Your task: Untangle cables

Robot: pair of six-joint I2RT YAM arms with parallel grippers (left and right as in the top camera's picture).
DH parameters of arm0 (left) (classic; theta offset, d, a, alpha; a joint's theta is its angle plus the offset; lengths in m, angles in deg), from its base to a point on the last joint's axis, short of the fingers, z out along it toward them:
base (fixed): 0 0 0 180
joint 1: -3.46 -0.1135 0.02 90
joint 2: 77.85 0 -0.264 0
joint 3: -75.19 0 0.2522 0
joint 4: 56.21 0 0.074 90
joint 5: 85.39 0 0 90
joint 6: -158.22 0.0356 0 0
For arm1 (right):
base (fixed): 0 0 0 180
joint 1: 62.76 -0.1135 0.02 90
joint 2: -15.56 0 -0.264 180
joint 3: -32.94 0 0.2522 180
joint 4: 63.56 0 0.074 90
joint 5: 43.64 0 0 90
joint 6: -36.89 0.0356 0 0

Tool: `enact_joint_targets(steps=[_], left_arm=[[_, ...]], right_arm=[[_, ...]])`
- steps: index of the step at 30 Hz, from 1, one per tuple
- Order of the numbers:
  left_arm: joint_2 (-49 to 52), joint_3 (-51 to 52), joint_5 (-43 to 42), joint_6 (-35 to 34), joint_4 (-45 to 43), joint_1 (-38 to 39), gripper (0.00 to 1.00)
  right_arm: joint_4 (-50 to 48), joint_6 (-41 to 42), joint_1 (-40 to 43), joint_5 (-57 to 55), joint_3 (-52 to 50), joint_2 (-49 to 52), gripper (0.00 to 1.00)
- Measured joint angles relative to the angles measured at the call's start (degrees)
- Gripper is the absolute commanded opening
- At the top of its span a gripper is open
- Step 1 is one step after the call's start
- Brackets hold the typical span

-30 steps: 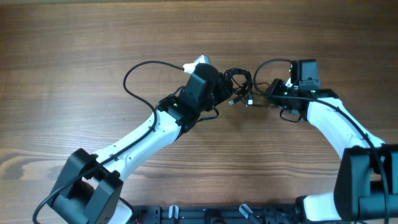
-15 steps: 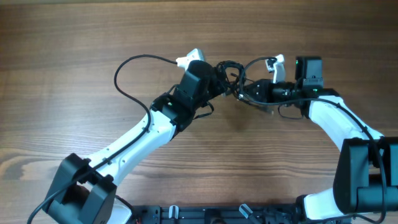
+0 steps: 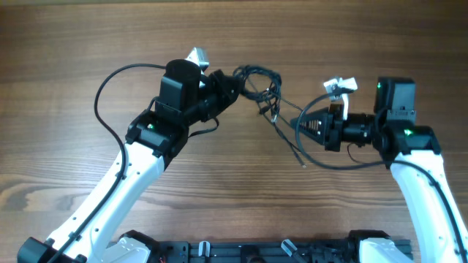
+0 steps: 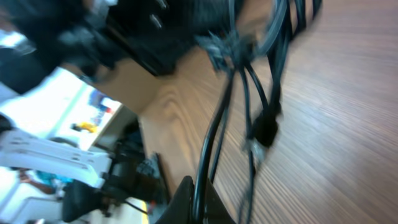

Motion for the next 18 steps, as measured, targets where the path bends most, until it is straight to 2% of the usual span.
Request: enact_joint_targets(steps=[3,7,10,11,14,16,18], left_arm=[[-0.04,0.09,-2.03,-2.99,-6.99,0.46,0.04],[-1.05,0.09,-2.29,-4.15,-5.73,0.5,0.04],[-3.32,0.09,5.99,-5.16,-2.43,-0.02,0.04],[-3.74,0.09,7.82,-5.57,-2.34,-0.37,0.04],[-4.09,0.09,12.83,-6.84,-2.73,-0.66,0.04],[-4.11,0.09,13.51,-3.58,-3.72,-0.66,0.04],[-4.11,0.04,10.6,4.02,-3.1,-0.66,0.04]], right_arm=[[2.29,-0.11,-0.63,-8.44,0.02,-1.22,0.05],[2.38,5.62,-3.1,-18.78,0.02,-1.22,0.1],[3.1,8.17,-6.25,-20.59,-0.07,-1.22,0.31],[3.1,7.91,-7.21,-20.52,-0.07,-1.22,0.44],[2.75,6.95,-9.38,-21.18,-0.09,-1.22,0.48],[-0.7,7.43,-9.35,-22.62,-0.22,-1.22,0.5],[-6.73,7.87,-9.35,-23.15,-0.35,-1.27,0.54]])
